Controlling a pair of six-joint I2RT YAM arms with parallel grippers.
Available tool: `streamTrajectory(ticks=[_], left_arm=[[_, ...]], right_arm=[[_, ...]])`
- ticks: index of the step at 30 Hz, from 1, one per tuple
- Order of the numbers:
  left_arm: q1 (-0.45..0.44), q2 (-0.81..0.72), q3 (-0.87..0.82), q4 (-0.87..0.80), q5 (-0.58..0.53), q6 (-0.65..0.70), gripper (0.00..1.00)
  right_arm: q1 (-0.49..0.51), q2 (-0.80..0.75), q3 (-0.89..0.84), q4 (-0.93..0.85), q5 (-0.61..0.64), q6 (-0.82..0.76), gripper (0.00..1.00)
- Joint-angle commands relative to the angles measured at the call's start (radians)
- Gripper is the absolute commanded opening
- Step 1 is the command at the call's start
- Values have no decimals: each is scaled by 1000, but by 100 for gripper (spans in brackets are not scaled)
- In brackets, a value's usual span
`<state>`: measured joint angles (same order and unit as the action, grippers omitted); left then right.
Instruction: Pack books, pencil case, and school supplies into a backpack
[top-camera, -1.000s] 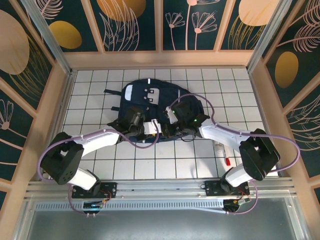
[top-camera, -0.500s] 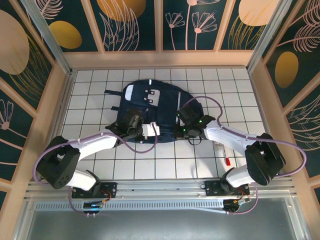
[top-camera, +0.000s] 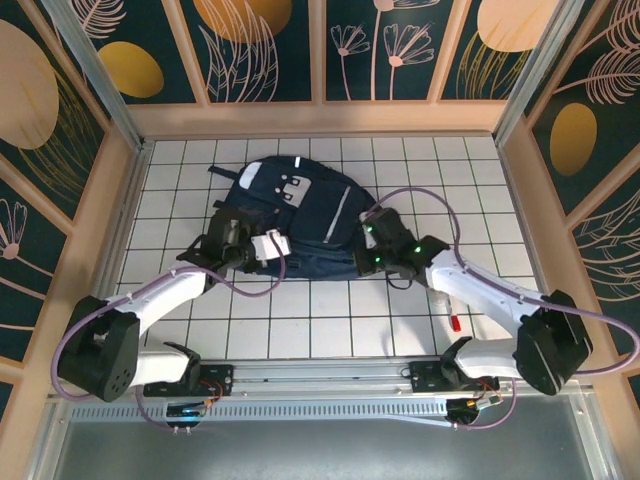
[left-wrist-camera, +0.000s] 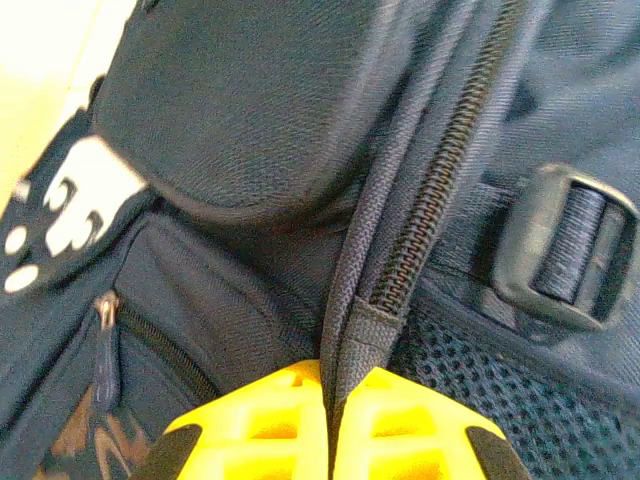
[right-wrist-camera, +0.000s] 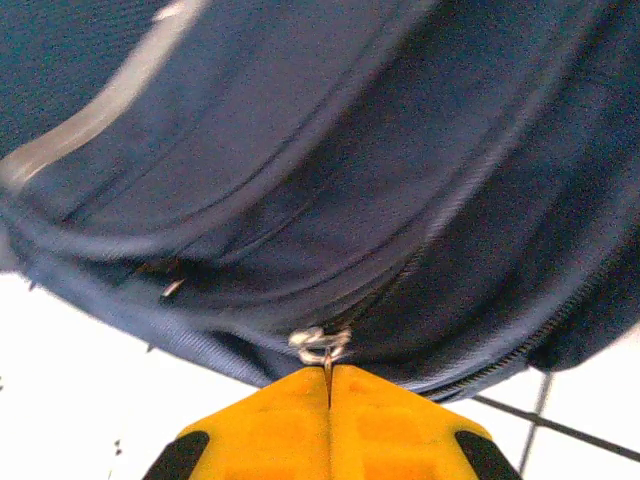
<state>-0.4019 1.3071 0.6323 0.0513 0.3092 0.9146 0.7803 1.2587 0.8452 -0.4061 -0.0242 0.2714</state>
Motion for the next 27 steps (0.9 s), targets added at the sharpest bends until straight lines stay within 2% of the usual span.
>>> streamTrajectory(ticks=[1, 3, 4, 5, 6, 7, 9, 11, 13, 17, 20, 27], left_arm=[[69, 64, 76, 70, -65, -84, 13], [74, 134, 132, 71, -93, -211, 43], [75, 160, 172, 15, -47, -248, 57], [74, 165, 189, -12, 13, -286, 64], [74, 156, 189, -26, 99, -316, 66], [69, 127, 170, -37, 199, -310, 67], [44, 45, 92, -12, 294, -285, 72], [13, -39, 7, 14, 319, -240, 77], [-8, -109, -64, -21, 332, -138, 79], [-59, -159, -85, -89, 330, -92, 80], [-105, -149, -83, -55, 288, -64, 79], [-220, 3, -9, 26, 216, 18, 70]], right_arm=[[177, -23, -6, 23, -55, -95, 0], [209, -5, -21, 104, -141, -36, 0], [219, 10, -23, 143, -162, -11, 0], [223, 22, -24, 168, -170, 2, 0], [224, 40, -19, 188, -172, 17, 0], [224, 51, -14, 204, -174, 26, 0], [224, 63, -10, 240, -186, 32, 0], [217, 68, -11, 263, -211, 29, 0], [202, 77, -10, 265, -239, 16, 0], [176, 90, -17, 263, -287, 9, 0], [168, 88, -26, 259, -309, 14, 0], [158, 42, -91, 284, -322, 84, 0]])
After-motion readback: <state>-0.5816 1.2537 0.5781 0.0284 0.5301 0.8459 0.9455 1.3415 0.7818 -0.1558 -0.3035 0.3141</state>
